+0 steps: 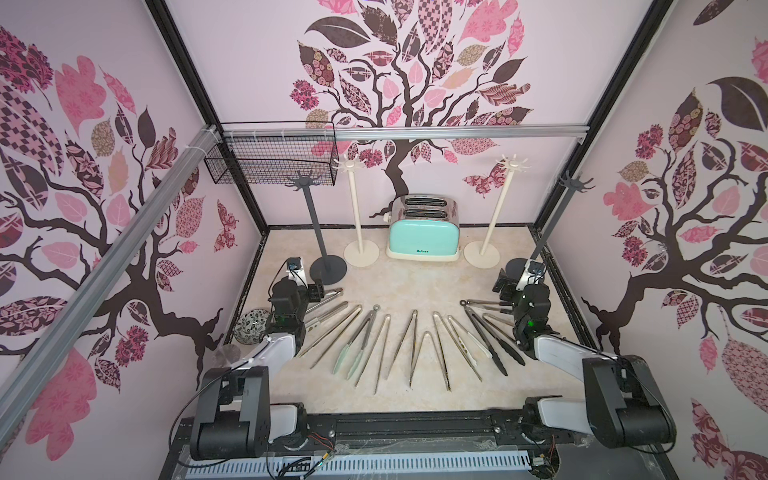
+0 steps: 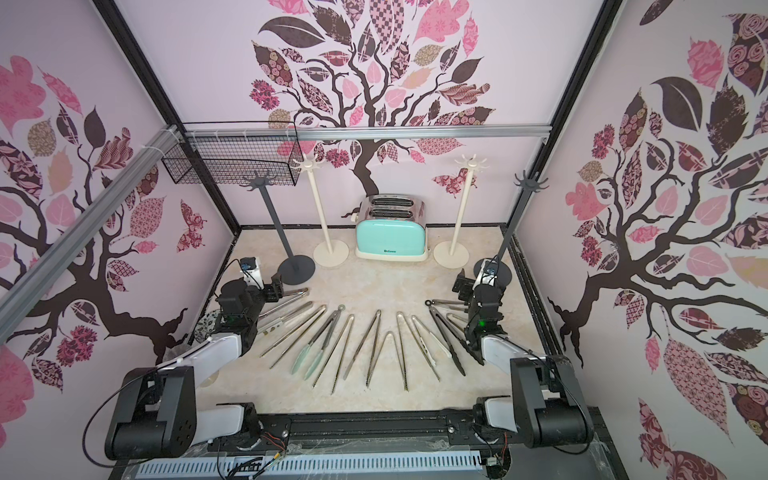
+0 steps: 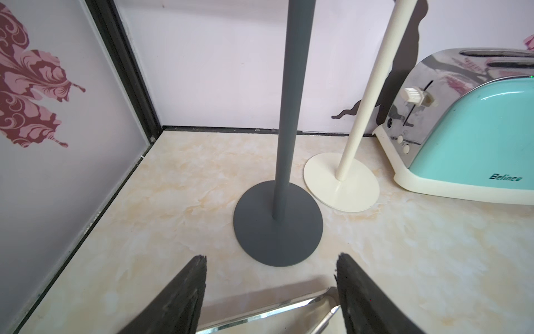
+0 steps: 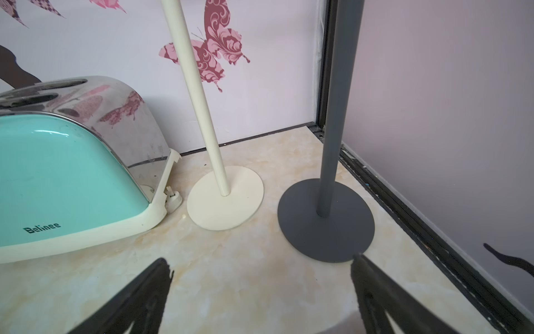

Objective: Hang food tongs on kitchen utensil racks
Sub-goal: Pick up the rack from the center of the board.

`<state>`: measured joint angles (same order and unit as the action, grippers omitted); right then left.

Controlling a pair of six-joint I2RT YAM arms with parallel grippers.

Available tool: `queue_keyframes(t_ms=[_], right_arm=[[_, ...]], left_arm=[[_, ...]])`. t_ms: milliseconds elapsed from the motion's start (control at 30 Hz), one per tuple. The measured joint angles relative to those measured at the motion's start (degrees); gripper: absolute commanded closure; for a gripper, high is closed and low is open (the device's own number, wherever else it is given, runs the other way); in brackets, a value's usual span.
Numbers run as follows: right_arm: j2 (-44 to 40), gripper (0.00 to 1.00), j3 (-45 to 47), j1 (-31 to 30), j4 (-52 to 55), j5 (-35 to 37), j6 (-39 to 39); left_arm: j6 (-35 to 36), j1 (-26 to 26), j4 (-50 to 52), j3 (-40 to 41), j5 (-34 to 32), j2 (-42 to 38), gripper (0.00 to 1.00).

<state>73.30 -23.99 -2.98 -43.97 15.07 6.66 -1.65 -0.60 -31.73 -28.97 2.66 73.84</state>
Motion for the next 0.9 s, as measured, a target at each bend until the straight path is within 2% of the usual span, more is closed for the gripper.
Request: queue_keyframes(t_ms=[133,367,700,900], right_arm=[[-3.15,0.0,-3.04,0.0,5.92,-2.12,0.7],[-4.66,0.01,-3.89,0.0,10.05,-5.16,0.83],[-4.59,0.01,-3.89,0.0,11.34,-10.71,-0.74],[-3.63,0.01,-3.93,0.0,11.23,-12.92,-1.66]], left_arm=[[-0.07,0.0,-0.13,-4.9,4.66,2.93,0.23],[0.09,0.0,-11.54,-11.61,10.99,15.21,0.23],[2.47,-0.02,-18.56,-23.1,11.19,23.61,0.23],[2.67,-1.11,-19.89,-26.77,10.45,28.13,0.25]])
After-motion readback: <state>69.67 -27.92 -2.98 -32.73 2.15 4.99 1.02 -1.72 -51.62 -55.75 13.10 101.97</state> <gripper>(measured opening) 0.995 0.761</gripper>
